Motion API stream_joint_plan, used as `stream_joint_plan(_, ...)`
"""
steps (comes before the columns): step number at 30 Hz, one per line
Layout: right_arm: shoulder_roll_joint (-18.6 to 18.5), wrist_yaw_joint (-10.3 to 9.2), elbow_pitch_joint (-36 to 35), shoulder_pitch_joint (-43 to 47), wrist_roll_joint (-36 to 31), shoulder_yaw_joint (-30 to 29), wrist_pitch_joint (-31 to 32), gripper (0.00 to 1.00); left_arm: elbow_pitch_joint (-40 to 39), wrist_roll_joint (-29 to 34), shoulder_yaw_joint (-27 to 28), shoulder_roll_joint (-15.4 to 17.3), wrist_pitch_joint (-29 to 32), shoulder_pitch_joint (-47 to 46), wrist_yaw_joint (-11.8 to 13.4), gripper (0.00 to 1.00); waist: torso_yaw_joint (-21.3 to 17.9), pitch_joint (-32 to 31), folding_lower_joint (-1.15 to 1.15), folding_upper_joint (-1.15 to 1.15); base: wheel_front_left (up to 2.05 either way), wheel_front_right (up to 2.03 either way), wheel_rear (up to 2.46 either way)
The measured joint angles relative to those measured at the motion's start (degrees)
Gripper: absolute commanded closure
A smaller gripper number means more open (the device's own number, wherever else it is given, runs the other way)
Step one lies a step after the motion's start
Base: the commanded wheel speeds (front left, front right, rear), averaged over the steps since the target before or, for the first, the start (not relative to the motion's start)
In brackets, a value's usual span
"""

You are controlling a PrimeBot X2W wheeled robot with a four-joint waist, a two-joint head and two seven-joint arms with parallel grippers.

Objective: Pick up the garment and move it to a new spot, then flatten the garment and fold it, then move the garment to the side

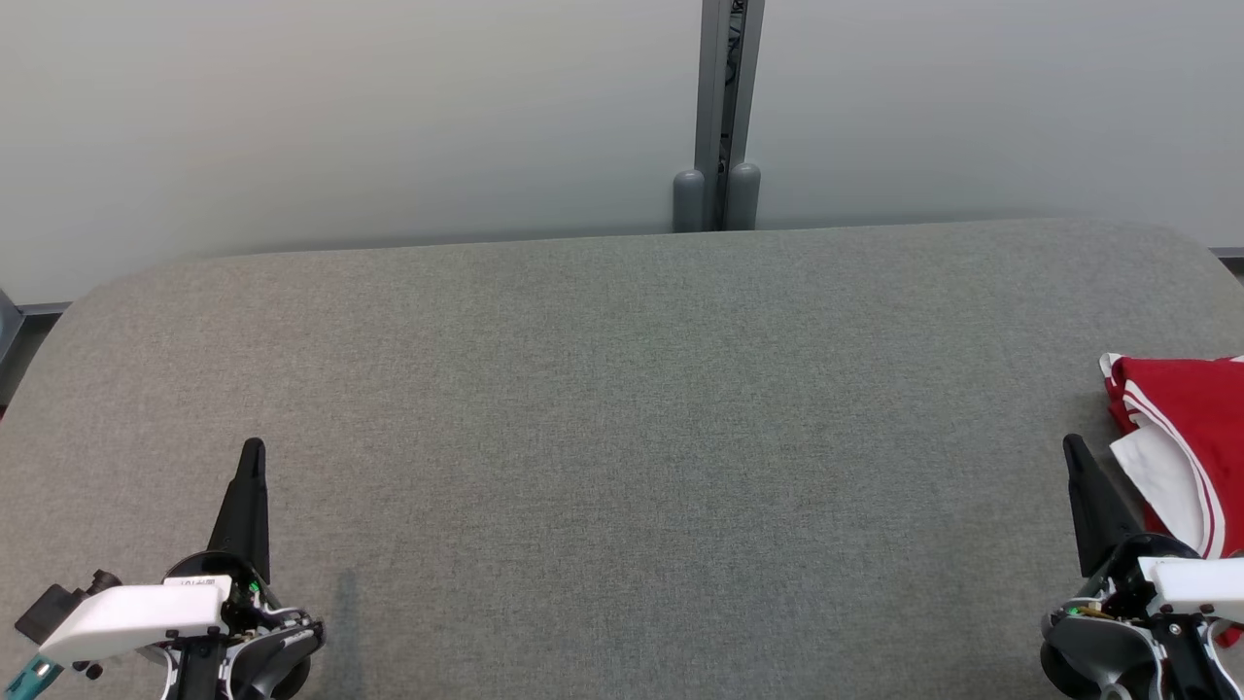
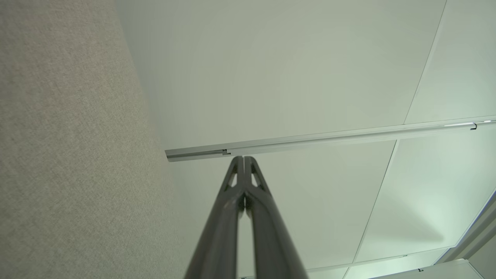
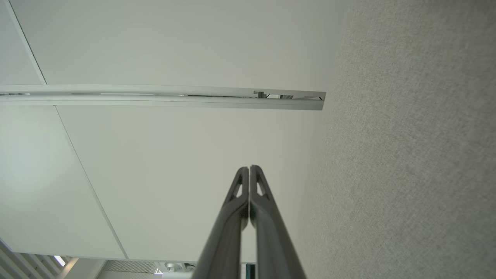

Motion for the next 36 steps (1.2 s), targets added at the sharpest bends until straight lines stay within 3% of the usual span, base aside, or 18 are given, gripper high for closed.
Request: stream_joint_plan(36,0.0,0.0,0.0,0.0,0.0,0.0,0.0,1.0,0.0,0.0,0.0,0.0,0.0,0.0,0.0,1.0,0.0,0.0,0.0,0.0,0.0,0.0,0.0)
